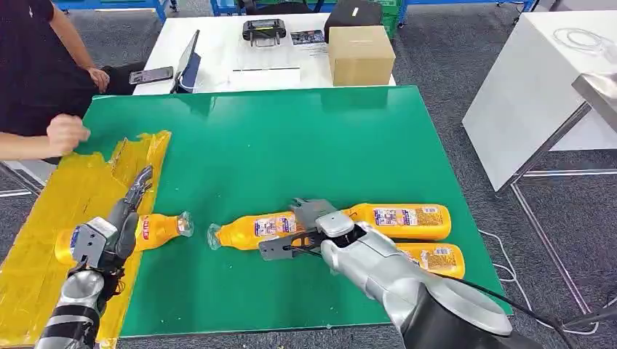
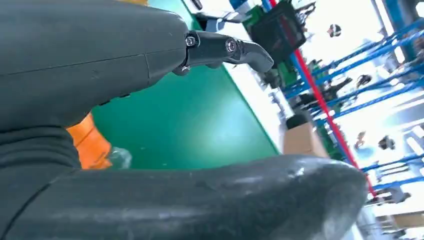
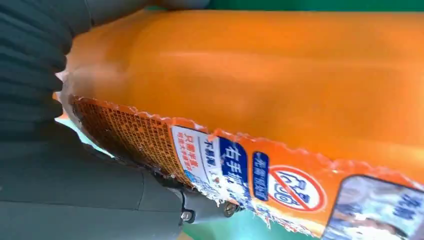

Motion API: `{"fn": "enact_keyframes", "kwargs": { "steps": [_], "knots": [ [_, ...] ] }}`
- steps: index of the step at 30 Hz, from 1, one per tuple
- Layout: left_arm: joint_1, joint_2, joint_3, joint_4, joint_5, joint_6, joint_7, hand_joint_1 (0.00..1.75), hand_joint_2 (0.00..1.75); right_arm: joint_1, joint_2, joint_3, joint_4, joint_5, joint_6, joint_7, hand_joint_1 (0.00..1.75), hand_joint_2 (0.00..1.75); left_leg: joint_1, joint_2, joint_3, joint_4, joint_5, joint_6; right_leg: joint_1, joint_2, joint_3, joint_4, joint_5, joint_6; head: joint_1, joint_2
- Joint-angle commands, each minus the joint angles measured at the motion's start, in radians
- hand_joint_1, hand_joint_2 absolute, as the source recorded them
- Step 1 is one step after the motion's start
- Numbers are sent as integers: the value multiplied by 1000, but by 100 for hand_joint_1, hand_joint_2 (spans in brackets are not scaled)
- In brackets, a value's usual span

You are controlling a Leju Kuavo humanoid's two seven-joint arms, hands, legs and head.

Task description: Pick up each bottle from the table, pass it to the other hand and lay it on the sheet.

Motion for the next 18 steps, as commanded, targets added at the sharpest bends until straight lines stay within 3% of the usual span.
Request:
{"fn": "enact_keyframes", "kwargs": {
  "steps": [1, 5, 9, 13, 18],
  "knots": [
    [-36, -51, 44, 11, 11, -11, 4, 0, 0, 26, -6, -23, 70, 1, 21, -3, 175, 175, 1, -2, 0, 0, 0, 0, 1, -3, 2, -1, 0, -1, 0, 0],
    [-34, -85, 122, 5, 27, -56, 22, 0, 0, 25, 2, -191, 42, -51, -101, -37, 175, 175, 1, -3, 1, -1, 0, 1, 2, -4, 4, -2, -1, -1, 0, 0],
    [-33, -84, 123, 5, 27, -56, 22, 0, 0, 22, 4, -191, 41, -50, -101, -37, 175, 175, 1, -1, 0, 0, -1, 0, 2, -2, 2, -1, -1, -1, 0, 0],
    [-10, -137, 199, -61, 190, -128, 135, 0, 0, 48, -3, -412, -52, -140, -394, -207, 175, 175, 0, -1, -2, 0, 0, 0, 1, -1, 0, 0, 0, 0, 0, 0],
    [55, -198, 203, -182, 425, -179, 238, 0, 0, 82, -31, -629, -285, -185, -403, -340, 175, 175, 0, 0, -7, 1, 0, 0, 1, 0, -5, 1, 0, 0, 0, 0]
  ]
}}
